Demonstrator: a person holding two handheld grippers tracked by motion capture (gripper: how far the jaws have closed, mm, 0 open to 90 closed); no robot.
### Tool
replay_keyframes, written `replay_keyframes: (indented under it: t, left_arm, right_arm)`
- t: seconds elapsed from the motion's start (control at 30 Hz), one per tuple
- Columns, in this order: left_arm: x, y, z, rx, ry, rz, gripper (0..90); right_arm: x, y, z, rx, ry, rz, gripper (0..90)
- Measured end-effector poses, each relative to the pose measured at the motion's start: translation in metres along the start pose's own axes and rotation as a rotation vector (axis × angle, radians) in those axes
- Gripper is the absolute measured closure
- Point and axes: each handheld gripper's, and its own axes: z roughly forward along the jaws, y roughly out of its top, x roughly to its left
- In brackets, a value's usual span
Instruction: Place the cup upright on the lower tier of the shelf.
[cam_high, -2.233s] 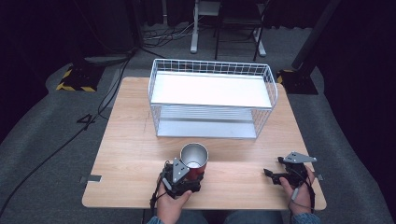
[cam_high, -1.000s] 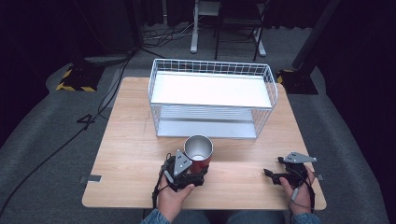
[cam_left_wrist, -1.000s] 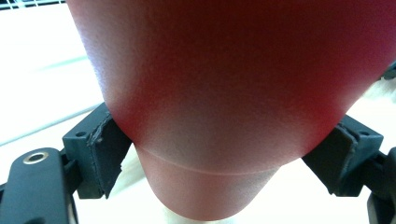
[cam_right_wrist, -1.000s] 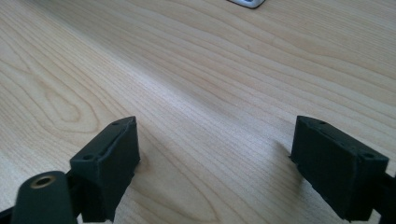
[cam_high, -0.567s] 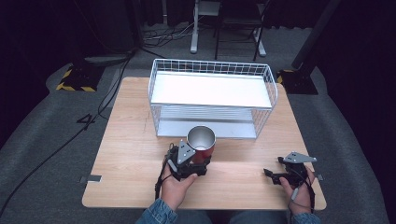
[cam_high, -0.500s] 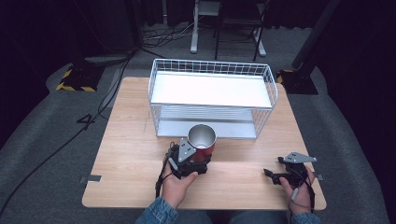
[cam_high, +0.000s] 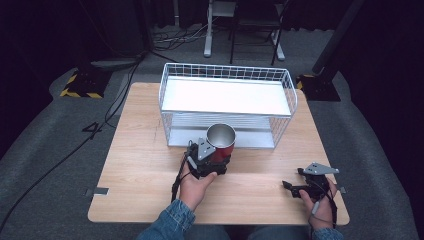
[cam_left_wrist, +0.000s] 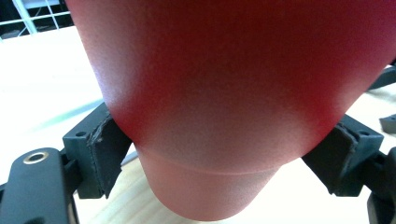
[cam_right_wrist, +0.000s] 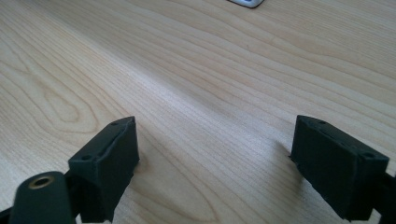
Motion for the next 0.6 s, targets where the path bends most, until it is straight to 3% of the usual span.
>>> replay_keyframes:
  t: [0.6]
  left_arm:
    - [0.020,0.013,0.037,0.019,0.059,-0.021,15.9]
  right_arm:
    - [0.000,0.000,0.000,0.000,-0.001,-0.001,15.2]
